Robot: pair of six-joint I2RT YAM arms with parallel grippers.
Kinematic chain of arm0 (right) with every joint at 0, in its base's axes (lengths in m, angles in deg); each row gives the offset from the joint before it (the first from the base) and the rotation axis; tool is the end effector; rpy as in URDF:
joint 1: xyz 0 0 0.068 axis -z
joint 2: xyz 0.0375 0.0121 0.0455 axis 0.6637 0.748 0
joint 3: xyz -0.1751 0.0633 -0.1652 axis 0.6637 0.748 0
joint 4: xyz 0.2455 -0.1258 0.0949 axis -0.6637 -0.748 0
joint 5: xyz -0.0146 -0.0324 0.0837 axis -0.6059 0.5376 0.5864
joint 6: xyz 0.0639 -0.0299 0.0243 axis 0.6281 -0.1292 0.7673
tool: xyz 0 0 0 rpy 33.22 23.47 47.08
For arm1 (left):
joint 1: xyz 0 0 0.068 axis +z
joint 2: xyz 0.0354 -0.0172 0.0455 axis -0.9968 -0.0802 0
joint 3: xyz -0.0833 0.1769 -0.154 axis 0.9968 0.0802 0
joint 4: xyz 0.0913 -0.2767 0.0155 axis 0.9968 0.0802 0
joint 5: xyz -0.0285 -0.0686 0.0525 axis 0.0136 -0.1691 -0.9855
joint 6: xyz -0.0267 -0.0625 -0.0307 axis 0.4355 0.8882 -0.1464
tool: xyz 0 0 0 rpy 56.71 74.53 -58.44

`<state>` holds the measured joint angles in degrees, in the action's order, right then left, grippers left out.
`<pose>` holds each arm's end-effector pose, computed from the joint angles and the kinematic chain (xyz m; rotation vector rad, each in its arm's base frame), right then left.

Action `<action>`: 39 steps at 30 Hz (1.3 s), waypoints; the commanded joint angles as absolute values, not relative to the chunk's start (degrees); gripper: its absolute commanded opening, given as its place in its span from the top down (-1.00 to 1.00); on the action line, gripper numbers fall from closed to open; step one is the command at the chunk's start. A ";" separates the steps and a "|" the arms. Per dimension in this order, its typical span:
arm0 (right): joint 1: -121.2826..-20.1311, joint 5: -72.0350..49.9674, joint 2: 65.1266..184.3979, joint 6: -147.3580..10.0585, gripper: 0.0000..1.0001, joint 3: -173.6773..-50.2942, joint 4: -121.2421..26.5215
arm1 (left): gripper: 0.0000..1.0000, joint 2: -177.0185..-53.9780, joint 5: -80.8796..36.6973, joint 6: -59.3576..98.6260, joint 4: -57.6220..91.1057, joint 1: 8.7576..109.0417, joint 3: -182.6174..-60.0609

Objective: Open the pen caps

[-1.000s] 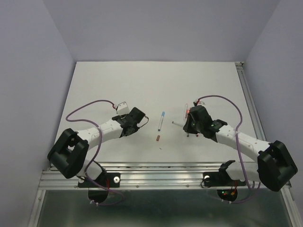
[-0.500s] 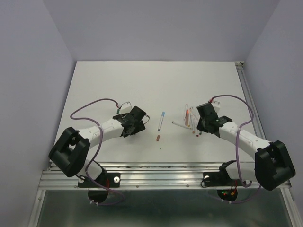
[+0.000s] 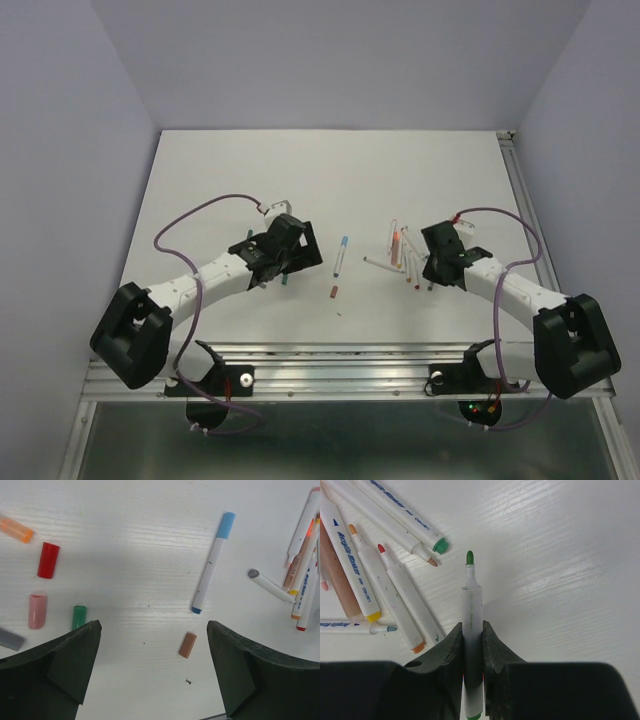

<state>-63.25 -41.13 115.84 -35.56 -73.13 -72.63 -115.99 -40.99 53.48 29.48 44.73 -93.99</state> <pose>0.2605 0.0777 0.1141 0.5250 2.4629 -0.0987 0.2589 -0.2072 0.1636 -0.1953 2.3414 -0.5584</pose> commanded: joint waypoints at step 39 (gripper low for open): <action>-62.59 -38.98 107.32 -33.72 -1.00 -68.34 -71.02 | -0.58 -158.92 -41.87 33.98 42.40 42.16 -138.55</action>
<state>-62.92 -38.36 108.85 -34.12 -69.52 -72.26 -158.90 -38.76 35.87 37.70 42.72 -135.69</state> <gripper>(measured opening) 0.998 0.813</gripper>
